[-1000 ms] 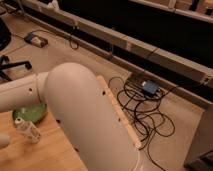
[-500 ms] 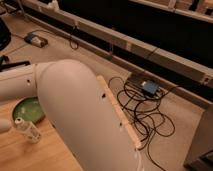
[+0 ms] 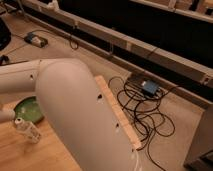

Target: Place the ceramic cup in the ceramic bowl

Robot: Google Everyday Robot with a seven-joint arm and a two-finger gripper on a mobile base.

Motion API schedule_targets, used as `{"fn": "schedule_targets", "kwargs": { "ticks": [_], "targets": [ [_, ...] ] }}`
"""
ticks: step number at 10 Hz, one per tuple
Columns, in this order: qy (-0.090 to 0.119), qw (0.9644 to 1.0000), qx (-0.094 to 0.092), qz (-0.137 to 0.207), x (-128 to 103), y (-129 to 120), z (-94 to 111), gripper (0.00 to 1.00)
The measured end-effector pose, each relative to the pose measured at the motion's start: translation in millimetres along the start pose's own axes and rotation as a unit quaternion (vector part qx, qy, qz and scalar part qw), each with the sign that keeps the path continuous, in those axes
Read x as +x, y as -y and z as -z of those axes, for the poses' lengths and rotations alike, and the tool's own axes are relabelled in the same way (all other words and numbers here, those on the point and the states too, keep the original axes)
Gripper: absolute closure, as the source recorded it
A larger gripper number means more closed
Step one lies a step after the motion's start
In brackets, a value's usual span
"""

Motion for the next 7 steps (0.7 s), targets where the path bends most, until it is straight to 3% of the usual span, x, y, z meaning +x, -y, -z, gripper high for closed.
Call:
{"fn": "schedule_targets", "kwargs": {
  "ticks": [2,7],
  "targets": [
    [0.003,0.9999,0.001,-0.013,-1,20,-3,1.00],
    [0.009,0.9984,0.005,-0.056,25,74,-4,1.00]
  ]
}}
